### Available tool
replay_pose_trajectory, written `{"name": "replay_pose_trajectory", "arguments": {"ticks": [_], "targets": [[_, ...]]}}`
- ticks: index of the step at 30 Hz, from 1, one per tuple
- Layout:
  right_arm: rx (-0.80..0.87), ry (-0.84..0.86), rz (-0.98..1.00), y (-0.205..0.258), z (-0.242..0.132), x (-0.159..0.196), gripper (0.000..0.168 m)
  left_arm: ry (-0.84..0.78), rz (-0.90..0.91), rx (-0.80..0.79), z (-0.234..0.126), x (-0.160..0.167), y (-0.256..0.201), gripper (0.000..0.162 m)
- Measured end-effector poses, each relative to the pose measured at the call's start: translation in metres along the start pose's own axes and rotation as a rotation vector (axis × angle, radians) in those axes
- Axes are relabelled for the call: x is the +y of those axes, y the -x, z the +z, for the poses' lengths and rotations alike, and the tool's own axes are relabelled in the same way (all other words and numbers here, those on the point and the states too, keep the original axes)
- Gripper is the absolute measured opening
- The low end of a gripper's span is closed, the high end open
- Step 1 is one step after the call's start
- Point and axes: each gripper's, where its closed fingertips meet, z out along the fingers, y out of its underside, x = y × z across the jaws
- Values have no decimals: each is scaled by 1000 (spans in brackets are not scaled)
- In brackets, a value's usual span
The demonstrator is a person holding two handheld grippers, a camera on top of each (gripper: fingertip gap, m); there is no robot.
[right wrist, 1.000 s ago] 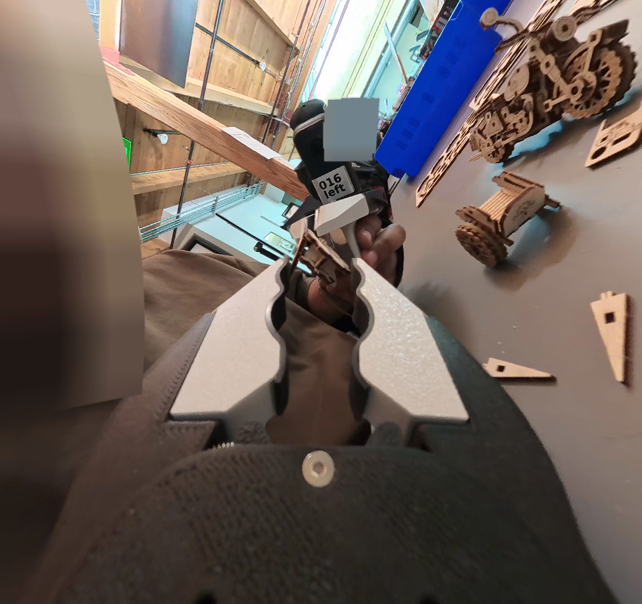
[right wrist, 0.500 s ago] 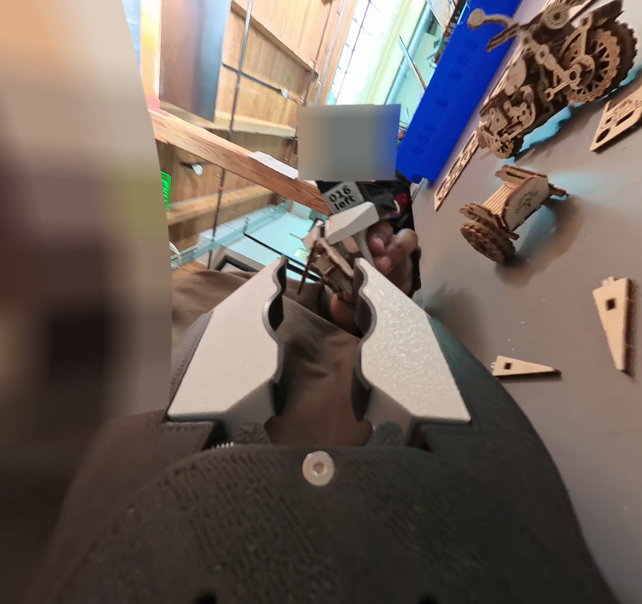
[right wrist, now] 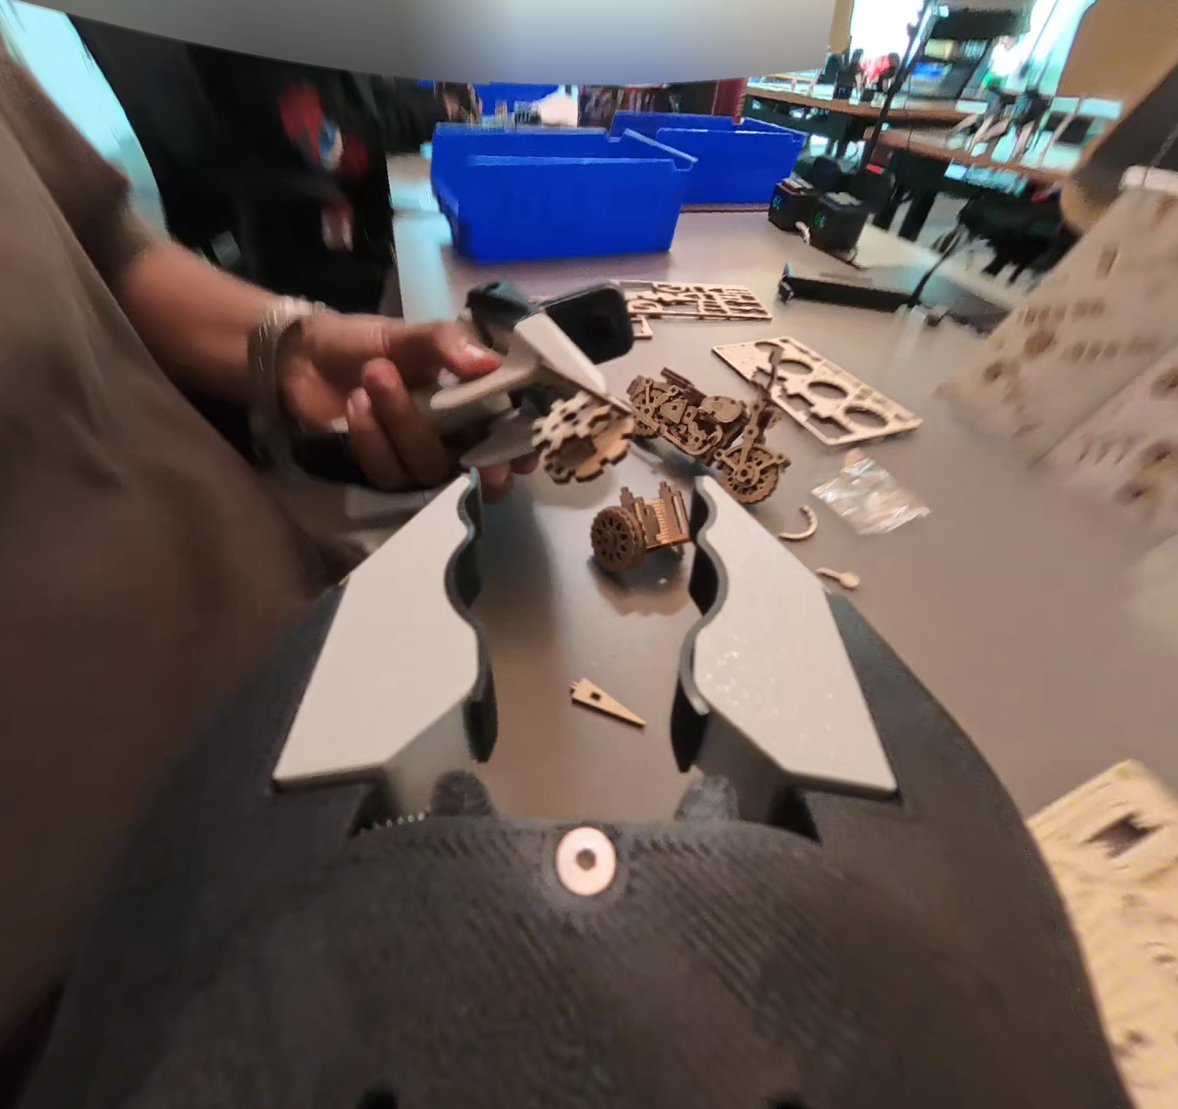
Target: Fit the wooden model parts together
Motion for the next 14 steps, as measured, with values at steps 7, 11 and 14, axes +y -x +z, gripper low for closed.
{"name": "replay_pose_trajectory", "arguments": {"ticks": [7,11,14], "targets": [[28,62,-199,18,2,1,56,85,-60,59,9,22,-10,0],[38,49,-236,23,1,-5,43,81,-48,71,10,23,-15,0],[52,30,-246,23,-1,-11,43,72,-42,88,9,21,-18,0]]}}
